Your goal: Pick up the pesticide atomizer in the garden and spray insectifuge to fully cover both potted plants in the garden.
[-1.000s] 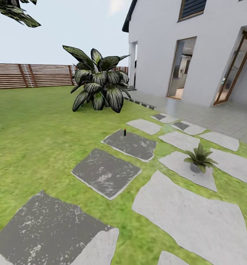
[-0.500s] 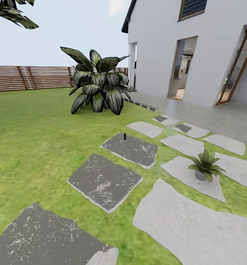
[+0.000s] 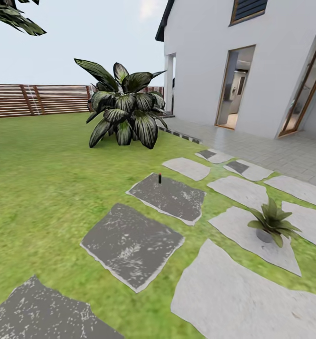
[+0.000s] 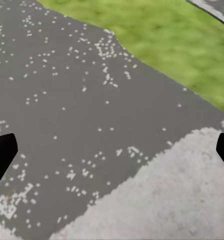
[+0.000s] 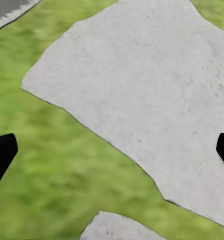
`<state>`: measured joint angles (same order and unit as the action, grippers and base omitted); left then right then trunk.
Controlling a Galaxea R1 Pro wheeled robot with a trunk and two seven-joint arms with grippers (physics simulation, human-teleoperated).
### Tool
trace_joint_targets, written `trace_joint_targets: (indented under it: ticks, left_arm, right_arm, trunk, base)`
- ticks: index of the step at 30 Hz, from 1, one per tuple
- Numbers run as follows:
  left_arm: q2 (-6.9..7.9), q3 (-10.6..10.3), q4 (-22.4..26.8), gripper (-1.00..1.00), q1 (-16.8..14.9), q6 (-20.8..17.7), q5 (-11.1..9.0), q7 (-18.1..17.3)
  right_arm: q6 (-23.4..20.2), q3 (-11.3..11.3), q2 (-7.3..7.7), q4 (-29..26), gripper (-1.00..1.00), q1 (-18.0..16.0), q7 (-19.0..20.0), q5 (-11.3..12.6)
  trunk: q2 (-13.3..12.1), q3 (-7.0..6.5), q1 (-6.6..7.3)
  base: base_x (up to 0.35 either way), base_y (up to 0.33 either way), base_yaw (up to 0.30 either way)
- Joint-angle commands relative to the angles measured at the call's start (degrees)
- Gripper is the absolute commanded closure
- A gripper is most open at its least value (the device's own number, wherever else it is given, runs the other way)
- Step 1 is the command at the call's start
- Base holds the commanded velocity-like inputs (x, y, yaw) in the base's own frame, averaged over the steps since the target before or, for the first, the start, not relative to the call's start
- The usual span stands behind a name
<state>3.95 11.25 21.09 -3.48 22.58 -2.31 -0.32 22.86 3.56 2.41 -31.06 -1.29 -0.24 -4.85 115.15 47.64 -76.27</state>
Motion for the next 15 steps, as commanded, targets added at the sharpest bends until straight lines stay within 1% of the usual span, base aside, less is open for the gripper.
trace_joint_targets:
  ticks: [1,15]
  left_arm:
    - [0.00,0.00,-0.03,-1.00,-0.03,0.18,-0.23,-0.03]
    - [0.00,0.04,-0.03,-1.00,-0.03,0.18,-0.23,-0.03]
  right_arm:
    - [0.17,0.22,-0.03,0.03,-1.00,-0.03,-0.02,-0.51]
    - [0.17,0.37,-0.03,0.03,-1.00,-0.03,-0.02,-0.51]
  trunk:
    - [0.02,0.05,-0.03]
    - [0.02,0.05,-0.03]
  base:
    - [0.339,0.000,0.000]
    - [0.339,0.000,0.000]
